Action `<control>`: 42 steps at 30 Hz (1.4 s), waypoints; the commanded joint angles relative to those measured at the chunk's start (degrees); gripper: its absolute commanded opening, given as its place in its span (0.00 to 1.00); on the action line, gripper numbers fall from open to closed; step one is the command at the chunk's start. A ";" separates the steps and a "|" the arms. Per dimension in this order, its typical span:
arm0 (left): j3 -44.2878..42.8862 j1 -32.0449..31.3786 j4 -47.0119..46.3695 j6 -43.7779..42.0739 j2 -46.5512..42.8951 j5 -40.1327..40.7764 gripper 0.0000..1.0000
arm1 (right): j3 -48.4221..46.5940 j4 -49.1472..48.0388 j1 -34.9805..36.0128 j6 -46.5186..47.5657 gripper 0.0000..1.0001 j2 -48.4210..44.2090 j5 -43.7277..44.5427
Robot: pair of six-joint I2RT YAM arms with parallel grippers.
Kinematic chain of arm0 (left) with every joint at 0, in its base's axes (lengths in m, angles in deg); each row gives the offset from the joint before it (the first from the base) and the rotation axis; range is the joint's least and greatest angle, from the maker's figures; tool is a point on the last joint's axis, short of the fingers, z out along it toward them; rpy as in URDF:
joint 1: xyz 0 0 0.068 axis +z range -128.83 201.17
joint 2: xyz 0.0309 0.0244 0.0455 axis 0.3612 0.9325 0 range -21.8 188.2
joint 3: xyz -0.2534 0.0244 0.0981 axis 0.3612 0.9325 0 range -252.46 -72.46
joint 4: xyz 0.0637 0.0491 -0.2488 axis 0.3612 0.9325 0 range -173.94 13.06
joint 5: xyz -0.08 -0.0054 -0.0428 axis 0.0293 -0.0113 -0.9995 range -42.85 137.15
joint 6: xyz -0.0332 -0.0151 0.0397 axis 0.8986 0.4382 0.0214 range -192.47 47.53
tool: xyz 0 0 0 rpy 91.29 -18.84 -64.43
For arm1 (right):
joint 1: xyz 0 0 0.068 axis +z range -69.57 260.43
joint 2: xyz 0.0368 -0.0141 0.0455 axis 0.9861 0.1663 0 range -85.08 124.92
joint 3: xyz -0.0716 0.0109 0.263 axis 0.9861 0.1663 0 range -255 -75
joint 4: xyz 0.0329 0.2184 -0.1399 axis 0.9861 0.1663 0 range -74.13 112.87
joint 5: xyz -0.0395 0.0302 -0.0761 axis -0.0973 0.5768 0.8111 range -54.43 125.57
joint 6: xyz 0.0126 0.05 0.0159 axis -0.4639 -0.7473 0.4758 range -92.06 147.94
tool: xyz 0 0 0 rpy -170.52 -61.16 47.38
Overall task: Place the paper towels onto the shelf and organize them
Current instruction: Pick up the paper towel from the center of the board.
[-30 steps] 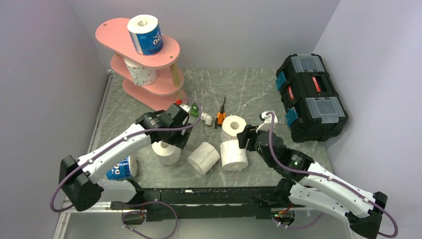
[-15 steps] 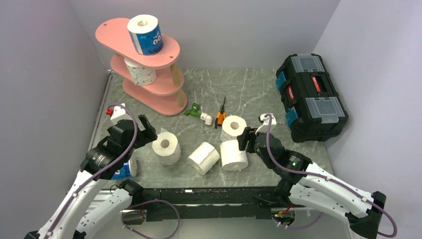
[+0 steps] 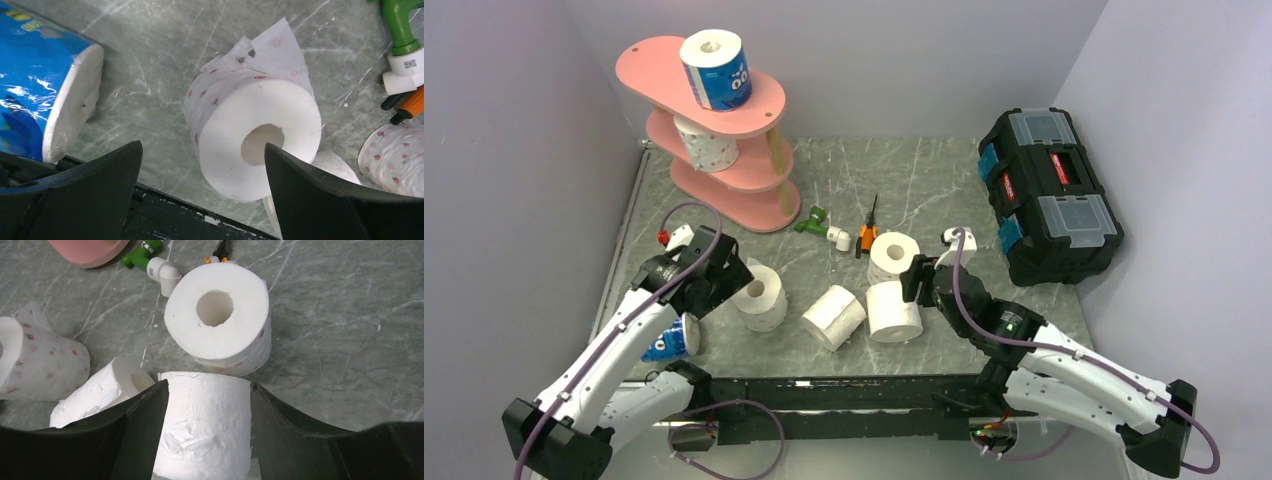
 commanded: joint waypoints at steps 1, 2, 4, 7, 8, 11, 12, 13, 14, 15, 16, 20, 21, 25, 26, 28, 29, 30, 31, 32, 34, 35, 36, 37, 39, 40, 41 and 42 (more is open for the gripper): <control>1.24 0.14 0.44 3.86 -0.52 -3.21 0.98 | -0.07 -2.21 0.00 -0.43 0.64 0.55 1.17; 1.80 0.06 -0.78 3.54 -1.35 -3.52 0.98 | -0.03 -2.29 0.00 -0.33 0.64 0.61 1.17; 2.54 0.07 -2.18 2.65 -2.18 -3.86 0.98 | -0.05 -2.52 0.01 -0.34 0.64 0.78 1.19; 2.72 -0.03 -3.16 1.29 -1.84 -4.24 0.97 | -0.06 -2.67 -0.01 -0.33 0.64 1.24 1.22; 2.79 -0.07 -3.62 0.63 -1.50 -4.68 0.97 | -0.11 -2.76 -0.01 -0.34 0.64 1.42 1.11; 3.34 -0.37 -4.58 -0.04 -0.45 -5.60 0.96 | -0.32 -2.81 0.03 -0.34 0.64 1.71 0.95; 3.60 -0.51 -4.80 0.06 -0.17 -5.66 0.96 | -0.33 -2.78 -0.01 -0.42 0.64 1.72 0.95; 3.87 -0.55 -5.01 0.19 -0.03 -5.68 0.95 | -0.33 -2.76 0.01 -0.43 0.64 1.75 0.91; 4.21 -0.63 -5.31 0.25 0.08 -5.69 0.95 | -0.33 -2.68 0.03 -0.43 0.64 1.66 0.90; 4.53 -0.65 -5.59 0.31 0.17 -5.69 0.94 | -0.25 -2.71 -0.01 -0.50 0.64 1.65 0.86; 4.85 -0.65 -5.72 0.49 0.26 -5.57 0.94 | -0.24 -2.64 0.04 -0.52 0.64 1.66 0.90; 5.36 -0.65 -6.01 1.26 1.13 -5.12 0.89 | -0.33 -2.46 -0.01 -0.43 0.64 1.72 1.00; 5.28 -0.60 -5.95 1.56 1.45 -4.85 0.87 | -0.33 -2.48 -0.01 -0.43 0.64 1.79 1.00; 5.28 -0.65 -6.24 1.99 2.53 -4.70 0.82 | -0.33 -2.62 0.04 -0.43 0.64 1.90 1.00; 5.27 -0.61 -6.35 2.04 2.69 -4.67 0.81 | -0.30 -2.63 -0.03 -0.44 0.64 1.97 1.06; 5.36 -0.63 -6.41 2.23 3.05 -4.56 0.78 | -0.16 -2.63 -0.03 -0.43 0.64 2.06 1.09; 5.44 -0.65 -6.61 2.20 3.15 -4.55 0.77 | -0.19 -2.62 -0.02 -0.43 0.64 2.07 1.06; 5.51 -0.65 -6.66 2.28 3.24 -4.55 0.75 | -0.19 -2.63 -0.01 -0.43 0.64 2.07 1.16; 5.60 -0.63 -6.77 2.38 3.31 -4.52 0.74 | -0.12 -2.63 -0.09 -0.37 0.64 2.02 1.17; 5.74 -0.64 -6.88 2.44 3.33 -4.54 0.72 | -0.13 -2.63 -0.14 -0.35 0.64 2.02 1.25; 5.88 -0.61 -7.15 2.50 3.41 -4.50 0.69 | -0.02 -2.63 -0.11 -0.26 0.64 1.94 1.30; 5.95 -0.64 -7.26 2.53 3.55 -4.51 0.67 | -0.06 -2.61 -0.10 -0.21 0.64 1.91 1.34; 5.97 -0.57 -7.35 2.51 3.65 -4.62 0.65 | -0.03 -2.62 -0.10 -0.17 0.64 1.92 1.35; 6.04 -0.60 -7.49 2.45 3.76 -4.65 0.64 | 0.01 -2.51 -0.18 -0.13 0.64 1.83 1.42; 6.19 -0.60 -7.86 2.33 3.87 -4.99 0.60 | 0.09 -2.48 -0.18 -0.17 0.64 1.74 1.44; 6.30 -0.60 -8.08 2.36 3.87 -5.14 0.59 | 0.14 -2.42 -0.16 -0.25 0.64 1.72 1.44; 6.40 -0.64 -8.23 2.44 3.88 -5.35 0.57 | 0.12 -2.30 -0.19 -0.30 0.64 1.63 1.48; 6.49 -0.64 -8.37 2.54 3.81 -5.41 0.56 | 0.23 -2.28 -0.23 -0.33 0.64 1.61 1.43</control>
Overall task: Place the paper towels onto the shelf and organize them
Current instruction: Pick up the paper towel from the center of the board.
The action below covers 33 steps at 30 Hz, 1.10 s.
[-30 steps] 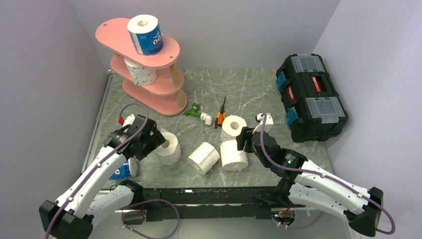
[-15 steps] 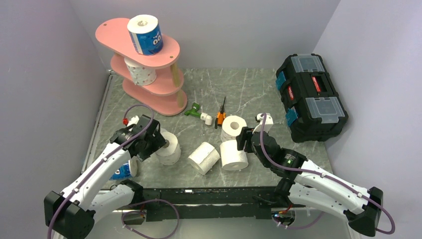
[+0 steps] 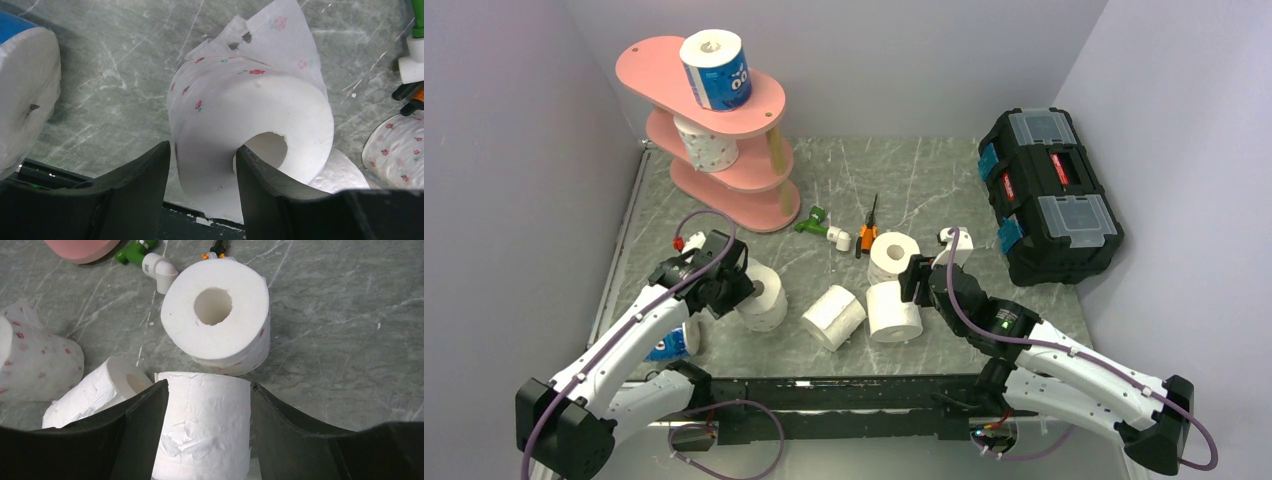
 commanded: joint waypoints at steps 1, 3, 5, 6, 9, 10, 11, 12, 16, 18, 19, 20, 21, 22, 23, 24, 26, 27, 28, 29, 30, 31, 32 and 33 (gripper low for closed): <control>0.61 -0.19 -1.54 0.51 0.08 -0.25 0.55 | 0.22 -1.77 -0.22 -0.30 0.64 -0.49 1.36; 0.53 -0.19 -1.44 0.65 -0.06 -0.16 0.51 | 0.39 -1.77 -0.28 -0.28 0.64 -0.78 1.37; 0.31 -0.17 -1.24 0.58 -0.23 -0.03 0.48 | 0.36 -1.84 -0.34 -0.20 0.64 -0.86 1.41; 0.19 -0.17 -1.20 0.47 -0.32 0.02 0.47 | 0.37 -1.82 -0.33 -0.12 0.64 -0.84 1.40; -0.01 -0.20 -1.02 0.47 -0.65 0.07 0.41 | 0.12 -1.84 -0.37 0.03 0.64 -0.70 1.39; -0.01 -0.27 -1.02 0.45 -0.82 -0.01 0.39 | 0.13 -1.88 -0.41 0.07 0.64 -0.69 1.39; -0.06 -0.26 -0.95 0.43 -0.98 -0.02 0.37 | 0.10 -1.87 -0.38 0.07 0.64 -0.69 1.32; -0.09 -0.26 -0.85 0.50 -1.10 -0.10 0.35 | 0.08 -1.91 -0.39 0.09 0.64 -0.64 1.35; -1.30 -0.28 0.40 0.40 -1.87 0.31 0.31 | -0.11 -1.85 -0.43 0.25 0.64 -0.86 1.35; -2.89 -0.26 1.50 0.25 -2.50 1.05 0.31 | -0.26 -1.71 -0.45 0.29 0.64 -0.94 1.37; -4.17 -0.25 2.18 0.09 -2.71 1.66 0.31 | -0.37 -1.72 -0.45 0.33 0.64 -0.95 1.38; -5.21 -0.26 2.80 0.00 -2.96 2.25 0.31 | -0.49 -1.61 -0.54 0.40 0.64 -1.03 1.39; -6.45 -0.27 3.49 -0.14 -3.11 2.92 0.31 | -0.55 -1.58 -0.48 0.48 0.64 -1.11 1.46; -7.61 -0.28 4.33 -0.44 -3.22 3.77 0.32 | -0.58 -1.58 -0.45 0.51 0.64 -1.25 1.54; -8.90 -0.27 4.81 -0.72 -3.23 4.64 0.32 | -0.56 -1.58 -0.45 0.51 0.64 -1.29 1.57; -10.34 -0.28 5.44 -0.99 -3.23 5.62 0.32 | -0.52 -1.58 -0.45 0.56 0.64 -1.38 1.62; -13.51 -0.20 6.65 -1.44 -2.89 8.01 0.32 | -0.54 -1.45 -0.45 0.52 0.64 -1.41 1.60; -15.00 -0.09 7.17 -1.71 -2.61 9.19 0.32 | -0.52 -1.36 -0.44 0.51 0.64 -1.52 1.67; -16.77 0.13 7.50 -1.97 -2.15 10.12 0.32 | -0.48 -1.27 -0.43 0.51 0.64 -1.67 1.74; -18.27 0.57 7.70 -2.34 -1.72 10.87 0.33 | -0.35 -1.23 -0.45 0.51 0.64 -1.85 1.74; -19.95 0.97 7.70 -2.70 -1.23 11.49 0.33 | -0.26 -1.30 -0.43 0.51 0.64 -2.03 1.67; -21.41 1.74 7.56 -3.09 -0.58 11.83 0.34 | -0.22 -1.31 -0.45 0.51 0.64 -2.15 1.66; -23.00 2.73 7.51 -3.38 0.20 11.81 0.34 | -0.13 -1.25 -0.45 0.51 0.64 -2.24 1.66; -24.86 3.84 7.57 -3.73 1.19 11.44 0.34 | -0.20 -1.07 -0.43 0.51 0.64 -2.27 1.66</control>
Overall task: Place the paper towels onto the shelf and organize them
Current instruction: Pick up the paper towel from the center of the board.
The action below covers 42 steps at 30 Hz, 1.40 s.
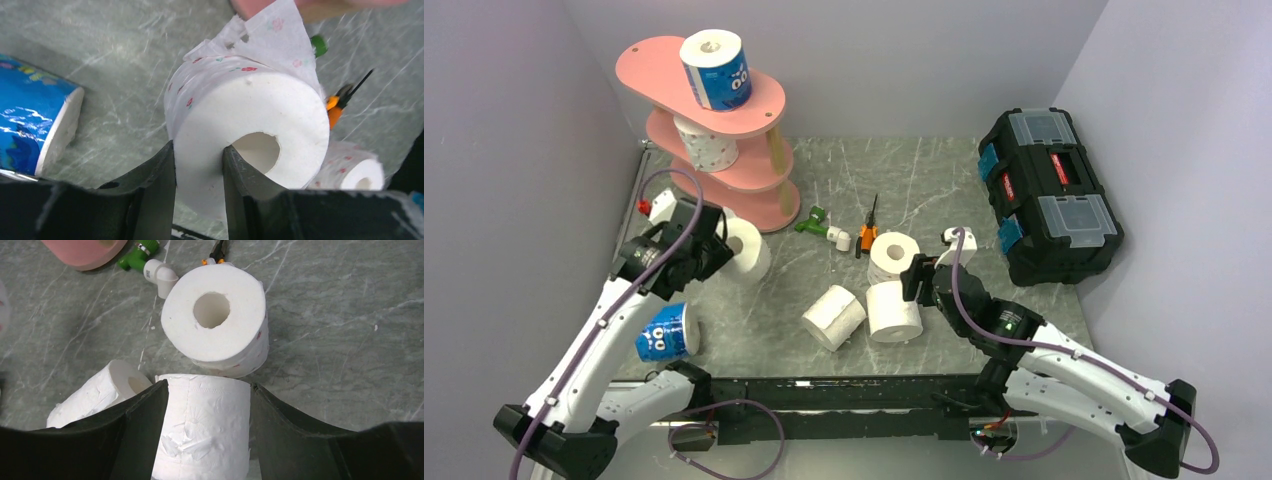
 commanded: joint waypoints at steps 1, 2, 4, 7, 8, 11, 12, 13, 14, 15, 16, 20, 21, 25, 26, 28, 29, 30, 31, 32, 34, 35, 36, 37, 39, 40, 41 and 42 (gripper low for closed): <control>-8.39 3.92 0.05 -1.95 2.98 3.21 0.34 | -0.38 -0.96 -0.12 0.49 0.64 -1.11 1.53; -10.03 4.99 0.07 -1.78 3.85 2.79 0.34 | -0.41 -0.86 -0.12 0.59 0.64 -1.25 1.56; -13.06 6.92 0.49 -0.19 5.25 1.58 0.34 | -0.32 -0.75 -0.12 0.64 0.64 -1.54 1.74; -16.03 8.89 1.28 5.77 6.12 1.10 0.33 | -0.35 -0.66 -0.11 0.90 0.64 -2.08 1.83; -16.32 9.19 1.27 8.43 6.07 1.41 0.33 | -0.41 -0.56 -0.12 1.00 0.64 -2.16 1.88; -17.01 9.51 0.89 14.69 5.98 1.81 0.29 | -0.38 -0.63 -0.23 1.17 0.64 -2.19 1.92; -17.86 9.68 1.14 16.16 6.43 1.73 0.31 | -0.40 -0.65 -0.21 1.27 0.64 -2.19 1.84; -19.15 9.78 1.56 17.20 7.21 1.58 0.32 | -0.36 -0.53 -0.19 1.28 0.64 -2.23 1.81; -20.70 9.87 2.28 18.07 8.14 1.38 0.34 | -0.38 -0.60 -0.18 1.36 0.64 -2.33 1.71; -22.48 10.12 3.57 19.17 9.53 1.31 0.35 | -0.37 -0.71 -0.19 1.36 0.64 -2.44 1.60; -24.59 10.41 4.95 20.01 11.00 1.02 0.36 | -0.28 -0.86 -0.21 1.49 0.64 -2.53 1.45; -32.21 11.38 7.68 21.45 17.56 -0.85 0.37 | -0.20 -1.05 -0.17 1.54 0.64 -2.83 1.31; -33.90 11.52 8.03 21.57 18.89 -1.06 0.37 | -0.10 -1.16 -0.21 1.54 0.64 -2.99 1.23; -39.86 11.78 9.97 21.09 23.54 -0.68 0.38 | 0.09 -1.08 -0.21 1.68 0.65 -4.13 1.57; -40.62 11.91 10.21 20.94 24.22 -0.56 0.38 | 0.22 -1.01 -0.18 1.71 0.65 -4.53 1.65; -40.74 12.30 9.62 20.74 24.76 -0.60 0.38 | 0.35 -0.90 -0.23 1.72 0.64 -5.10 1.82; -40.37 12.56 9.00 20.57 24.78 -0.93 0.38 | 0.46 -0.98 -0.21 1.72 0.65 -5.27 1.83; -40.13 12.75 8.50 20.49 24.79 -1.01 0.38 | 0.55 -1.11 -0.21 1.80 0.65 -5.42 1.79; -40.13 12.88 8.10 20.32 24.89 -0.98 0.38 | 0.62 -1.22 -0.21 1.88 0.65 -5.44 1.71; -40.37 12.99 8.00 20.28 25.03 -1.03 0.38 | 0.62 -1.26 -0.21 1.89 0.65 -5.37 1.60; -41.29 12.99 8.35 20.18 25.83 -1.04 0.38 | 0.56 -1.27 -0.17 1.98 0.65 -4.98 1.57; -41.70 13.02 8.49 20.18 26.18 -0.98 0.38 | 0.48 -1.27 -0.22 1.98 0.65 -4.92 1.53; -41.94 13.00 8.52 20.11 26.52 -0.98 0.38 | 0.57 -1.34 -0.21 2.06 0.65 -4.89 1.50; -41.98 13.02 8.47 20.03 26.81 -1.11 0.38 | 0.55 -1.40 -0.17 2.06 0.65 -4.87 1.54; -41.94 13.08 8.30 20.01 27.25 -1.49 0.38 | 0.68 -1.49 -0.24 2.14 0.65 -5.05 1.57; -41.84 13.04 8.19 19.92 27.44 -1.62 0.38 | 0.63 -1.46 -0.21 2.16 0.65 -5.07 1.61; -41.63 13.08 7.98 19.98 27.61 -1.75 0.39 | 0.67 -1.40 -0.21 2.08 0.65 -5.09 1.65; -41.36 13.08 7.78 19.96 27.75 -1.89 0.39 | 0.70 -1.32 -0.20 2.07 0.65 -5.09 1.73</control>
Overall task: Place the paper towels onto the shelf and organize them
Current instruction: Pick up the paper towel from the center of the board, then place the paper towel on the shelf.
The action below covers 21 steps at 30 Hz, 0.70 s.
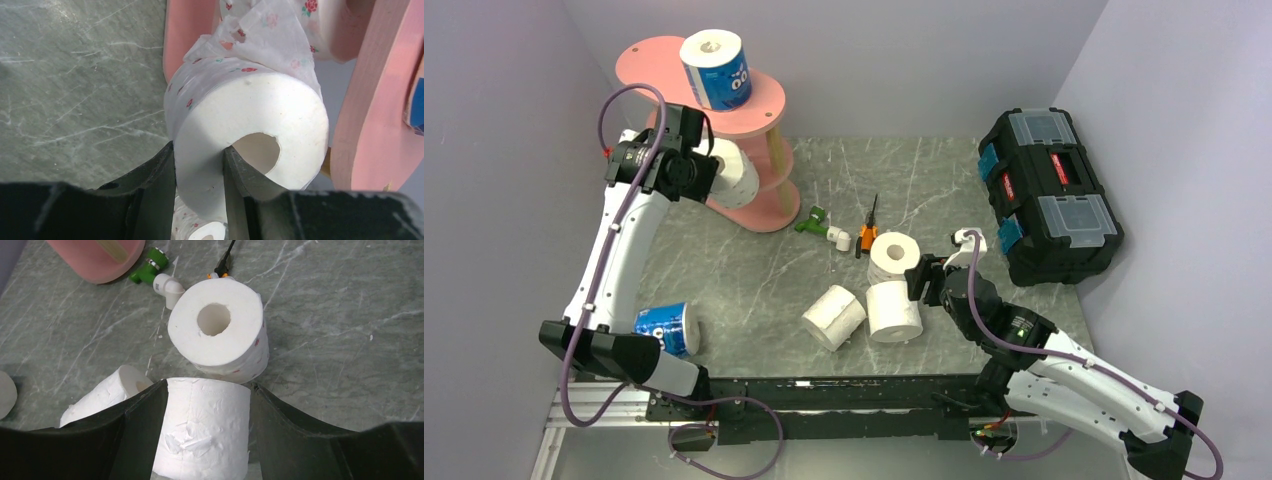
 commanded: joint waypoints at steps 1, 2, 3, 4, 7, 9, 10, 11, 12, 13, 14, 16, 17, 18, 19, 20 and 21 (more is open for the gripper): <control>-1.77 0.23 -2.24 0.27 0.59 -0.90 0.39 | 0.37 -1.27 -0.10 0.54 0.65 -0.30 1.42; -1.66 0.23 -2.29 0.34 0.74 -1.00 0.39 | 0.35 -1.22 -0.10 0.51 0.65 -0.30 1.49; -1.57 0.23 -2.45 0.34 0.88 -1.13 0.39 | 0.32 -1.16 -0.10 0.50 0.65 -0.29 1.50; -1.43 0.23 -2.62 0.36 0.96 -1.21 0.39 | 0.35 -1.10 -0.09 0.50 0.65 -0.28 1.58; -1.06 0.23 -3.89 -0.03 1.22 -1.66 0.39 | 0.36 -1.09 -0.07 0.50 0.65 -0.24 1.59; -0.70 0.27 -4.93 -0.40 1.31 -2.15 0.40 | 0.29 -0.98 -0.10 0.50 0.65 -0.22 1.66; -0.67 0.31 -5.27 -0.43 1.41 -2.31 0.40 | 0.27 -1.02 -0.09 0.50 0.65 -0.14 1.68; -0.67 0.32 -5.46 -0.43 1.56 -2.41 0.41 | 0.27 -0.93 -0.10 0.50 0.65 -0.13 1.68; -0.75 0.32 -5.68 -0.42 1.60 -2.57 0.41 | 0.25 -0.94 -0.12 0.50 0.65 -0.17 1.69; -0.80 0.34 -5.83 -0.43 1.81 -2.76 0.41 | 0.28 -0.93 -0.12 0.49 0.65 -0.15 1.68; -1.03 0.34 -5.92 -0.37 1.94 -2.86 0.41 | 0.27 -0.90 -0.08 0.50 0.65 -0.25 1.73; -1.40 0.32 -6.01 -0.37 2.20 -2.85 0.41 | 0.33 -0.94 -0.10 0.41 0.65 -0.25 1.72; -1.57 0.36 -6.03 -0.28 2.38 -2.81 0.42 | 0.34 -0.82 -0.10 0.41 0.65 -0.27 1.76; -1.77 0.32 -5.98 -0.23 2.55 -2.82 0.43 | 0.30 -0.85 -0.09 0.41 0.65 -0.23 1.77; -1.93 0.32 -5.94 -0.25 2.70 -2.88 0.43 | 0.32 -0.85 -0.10 0.41 0.65 -0.18 1.77; -1.94 0.32 -6.05 -0.18 2.75 -2.89 0.43 | 0.34 -0.85 -0.08 0.41 0.65 -0.19 1.77; -1.84 0.32 -6.21 -0.11 2.78 -2.81 0.44 | 0.36 -0.85 -0.10 0.41 0.65 -0.20 1.77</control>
